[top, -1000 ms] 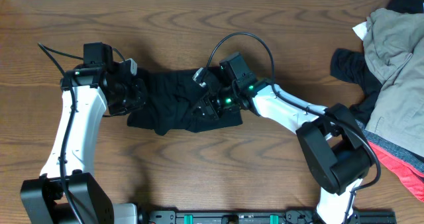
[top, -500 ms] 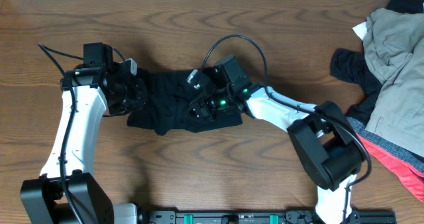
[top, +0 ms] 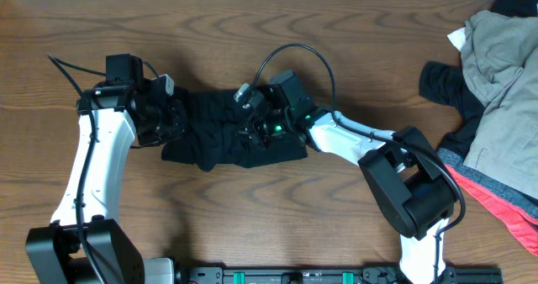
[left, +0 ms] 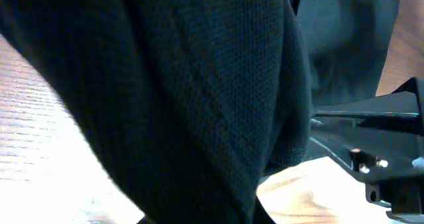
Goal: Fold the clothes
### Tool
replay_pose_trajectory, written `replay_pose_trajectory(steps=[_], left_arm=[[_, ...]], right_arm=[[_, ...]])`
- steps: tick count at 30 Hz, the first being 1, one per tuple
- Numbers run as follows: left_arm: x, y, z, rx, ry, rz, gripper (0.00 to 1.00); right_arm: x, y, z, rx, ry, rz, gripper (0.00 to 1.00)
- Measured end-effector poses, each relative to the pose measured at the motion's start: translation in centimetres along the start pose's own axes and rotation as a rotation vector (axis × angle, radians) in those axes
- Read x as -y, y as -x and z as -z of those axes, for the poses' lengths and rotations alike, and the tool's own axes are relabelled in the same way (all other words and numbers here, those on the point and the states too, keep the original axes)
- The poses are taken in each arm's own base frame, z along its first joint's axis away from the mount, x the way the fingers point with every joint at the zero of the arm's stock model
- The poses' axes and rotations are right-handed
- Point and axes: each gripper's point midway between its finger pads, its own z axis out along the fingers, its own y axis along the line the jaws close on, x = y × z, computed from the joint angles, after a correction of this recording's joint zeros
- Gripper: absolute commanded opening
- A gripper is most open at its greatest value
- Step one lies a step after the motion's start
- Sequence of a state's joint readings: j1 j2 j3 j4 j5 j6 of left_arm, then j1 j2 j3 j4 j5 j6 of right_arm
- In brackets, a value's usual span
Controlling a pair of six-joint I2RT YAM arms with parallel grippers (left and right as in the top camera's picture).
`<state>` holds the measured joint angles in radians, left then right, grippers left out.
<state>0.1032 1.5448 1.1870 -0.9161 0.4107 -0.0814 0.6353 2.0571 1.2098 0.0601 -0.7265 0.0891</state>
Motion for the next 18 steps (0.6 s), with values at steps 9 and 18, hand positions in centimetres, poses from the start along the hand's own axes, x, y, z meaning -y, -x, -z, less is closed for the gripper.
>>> replay_pose_trajectory(steps=[9, 18], left_arm=[[0.0, 0.0, 0.0, 0.000, 0.000, 0.000, 0.06], [0.0, 0.0, 0.0, 0.000, 0.000, 0.000, 0.06]], right_arm=[[0.2, 1.4, -0.1, 0.052, -0.021, 0.011, 0.01], [3.1, 5.5, 2.4, 0.184, -0.091, -0.042, 0.01]])
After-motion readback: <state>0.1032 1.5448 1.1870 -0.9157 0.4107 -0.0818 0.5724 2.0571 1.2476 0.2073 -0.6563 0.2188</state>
